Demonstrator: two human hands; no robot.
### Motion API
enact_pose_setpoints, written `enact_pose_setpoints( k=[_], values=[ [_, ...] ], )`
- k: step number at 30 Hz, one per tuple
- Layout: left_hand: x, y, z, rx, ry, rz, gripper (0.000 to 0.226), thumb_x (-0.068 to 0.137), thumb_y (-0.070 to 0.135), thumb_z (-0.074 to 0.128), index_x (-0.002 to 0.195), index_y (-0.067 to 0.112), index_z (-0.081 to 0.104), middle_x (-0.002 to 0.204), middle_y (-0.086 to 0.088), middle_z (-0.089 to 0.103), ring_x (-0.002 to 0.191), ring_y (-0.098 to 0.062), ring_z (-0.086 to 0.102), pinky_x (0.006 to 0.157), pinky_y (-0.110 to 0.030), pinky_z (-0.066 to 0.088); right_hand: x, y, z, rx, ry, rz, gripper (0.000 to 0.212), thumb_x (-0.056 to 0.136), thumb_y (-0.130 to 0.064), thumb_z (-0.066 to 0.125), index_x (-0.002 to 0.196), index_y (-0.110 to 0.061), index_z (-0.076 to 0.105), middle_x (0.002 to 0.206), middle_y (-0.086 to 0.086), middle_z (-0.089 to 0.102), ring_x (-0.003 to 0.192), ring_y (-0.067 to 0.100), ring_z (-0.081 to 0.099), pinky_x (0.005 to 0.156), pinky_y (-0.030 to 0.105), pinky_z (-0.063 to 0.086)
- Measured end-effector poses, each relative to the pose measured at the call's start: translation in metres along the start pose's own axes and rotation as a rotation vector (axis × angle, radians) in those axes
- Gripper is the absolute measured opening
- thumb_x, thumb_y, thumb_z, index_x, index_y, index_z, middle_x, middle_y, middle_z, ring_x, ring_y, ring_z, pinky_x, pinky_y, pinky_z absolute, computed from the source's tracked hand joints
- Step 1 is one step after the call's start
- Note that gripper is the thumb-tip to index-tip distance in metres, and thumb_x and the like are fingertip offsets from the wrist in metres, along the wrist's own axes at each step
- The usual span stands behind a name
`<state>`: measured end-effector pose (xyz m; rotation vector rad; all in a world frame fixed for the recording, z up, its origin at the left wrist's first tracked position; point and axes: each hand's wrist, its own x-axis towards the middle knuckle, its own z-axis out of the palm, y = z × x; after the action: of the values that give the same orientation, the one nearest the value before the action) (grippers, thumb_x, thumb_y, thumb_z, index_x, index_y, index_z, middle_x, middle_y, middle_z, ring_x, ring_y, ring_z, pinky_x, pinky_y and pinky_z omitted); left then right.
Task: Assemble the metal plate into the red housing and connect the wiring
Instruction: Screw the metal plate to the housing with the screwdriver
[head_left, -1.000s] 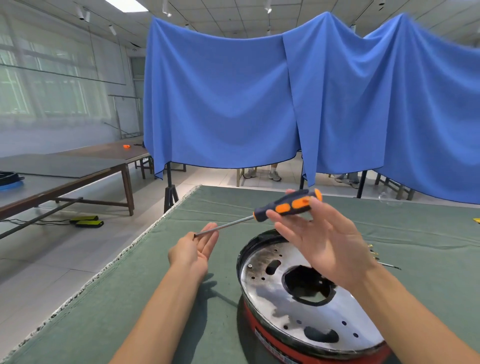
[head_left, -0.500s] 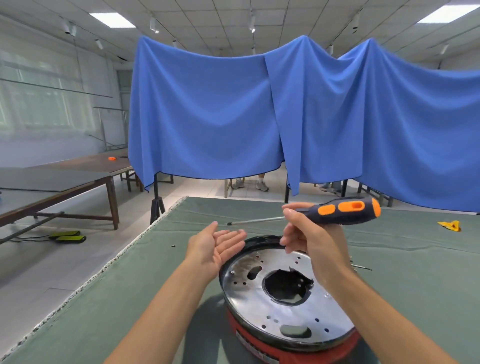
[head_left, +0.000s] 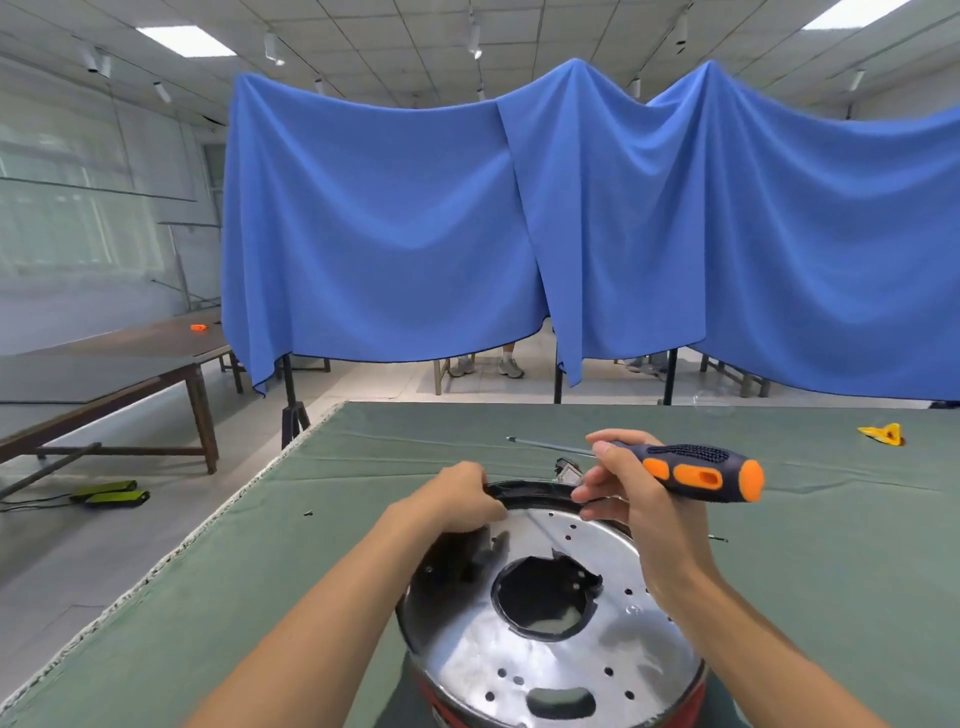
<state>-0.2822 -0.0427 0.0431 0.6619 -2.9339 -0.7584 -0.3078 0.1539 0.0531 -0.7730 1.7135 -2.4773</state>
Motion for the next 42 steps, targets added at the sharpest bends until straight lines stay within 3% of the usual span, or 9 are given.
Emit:
enact_pose_setpoints(
  k=[4,8,14,17,22,29,33,38,42],
  values=[
    [0.016,-0.004,-0.006,-0.153,-0.079,-0.055,0.026,0.085,0.026,0.065,0.068,0.014,0.050,0.070,-0.003,0.051,0.066,-0.019,0.047,0.056,-0.026,0.035,0.007,0.006,-0.008,-0.035,-0.012,0.008,0.009,0.089,-0.002,0.058,0.089,-0.005,0.066,0.056,0.005,0.060,0.052,0.022,0.062,0.045,0.028,0.052],
    [0.014,-0.013,-0.006,-0.240,-0.132,-0.098,0.030,0.090,0.025,0.063,0.071,0.012,0.042,0.076,-0.007,0.047,0.067,-0.020,0.042,0.060,-0.029,0.032,0.013,0.009,-0.009,-0.064,-0.015,0.016,0.009,0.088,-0.002,0.058,0.089,-0.006,0.066,0.055,0.005,0.059,0.053,0.023,0.062,0.046,0.028,0.050],
    [-0.020,-0.024,-0.011,-0.336,0.016,-0.184,0.023,0.093,0.013,0.055,0.074,0.010,0.044,0.070,-0.006,0.046,0.060,-0.017,0.044,0.053,-0.026,0.035,0.010,0.002,0.007,-0.079,-0.013,-0.007,0.010,0.087,-0.003,0.059,0.085,-0.009,0.066,0.055,0.003,0.058,0.052,0.022,0.062,0.046,0.028,0.052],
    [-0.051,-0.030,-0.019,-0.464,-0.106,-0.246,0.006,0.082,0.003,0.046,0.080,0.003,0.052,0.067,-0.014,0.053,0.049,-0.028,0.059,0.044,-0.032,0.051,0.003,-0.004,0.021,-0.060,-0.007,-0.021,0.011,0.086,-0.004,0.060,0.084,-0.011,0.068,0.055,0.003,0.059,0.051,0.021,0.061,0.047,0.028,0.052],
    [-0.082,-0.039,-0.033,-0.331,-0.349,-0.282,0.040,0.078,0.027,0.047,0.100,-0.002,0.062,0.081,-0.020,0.072,0.062,-0.032,0.070,0.056,-0.038,0.057,-0.005,-0.011,0.039,-0.083,-0.060,-0.046,0.012,0.087,-0.002,0.058,0.085,-0.008,0.067,0.054,0.004,0.059,0.050,0.021,0.061,0.046,0.028,0.052],
    [-0.069,-0.048,-0.005,-0.521,-0.135,-0.244,0.043,0.088,0.045,0.053,0.097,0.006,0.067,0.081,-0.010,0.069,0.064,-0.023,0.066,0.053,-0.032,0.057,-0.003,-0.007,0.046,-0.101,-0.049,-0.059,0.007,0.087,-0.010,0.063,0.083,-0.006,0.067,0.054,0.005,0.060,0.047,0.020,0.061,0.042,0.025,0.049],
    [-0.064,-0.050,0.008,-0.638,-0.063,-0.243,0.023,0.088,0.034,0.052,0.079,0.015,0.061,0.068,-0.004,0.061,0.051,-0.015,0.057,0.045,-0.018,0.042,-0.002,0.000,0.042,-0.108,0.014,-0.094,0.011,0.087,-0.015,0.064,0.079,-0.007,0.065,0.050,0.006,0.059,0.041,0.018,0.055,0.040,0.022,0.044],
    [-0.071,-0.051,0.008,-0.879,-0.065,-0.215,0.020,0.086,0.028,0.051,0.075,0.012,0.058,0.067,-0.008,0.055,0.055,-0.021,0.048,0.055,-0.028,0.037,0.008,0.003,0.053,-0.057,0.051,-0.169,0.010,0.089,-0.009,0.062,0.079,-0.009,0.062,0.051,0.005,0.058,0.043,0.016,0.055,0.041,0.021,0.044],
    [-0.076,-0.044,0.001,-1.106,0.103,-0.192,0.015,0.084,0.020,0.052,0.071,0.012,0.053,0.057,-0.006,0.049,0.046,-0.017,0.044,0.049,-0.027,0.036,0.012,0.005,0.071,-0.012,0.006,-0.230,0.008,0.087,-0.008,0.063,0.080,-0.010,0.060,0.053,0.002,0.060,0.045,0.017,0.058,0.045,0.023,0.047]
  ],
)
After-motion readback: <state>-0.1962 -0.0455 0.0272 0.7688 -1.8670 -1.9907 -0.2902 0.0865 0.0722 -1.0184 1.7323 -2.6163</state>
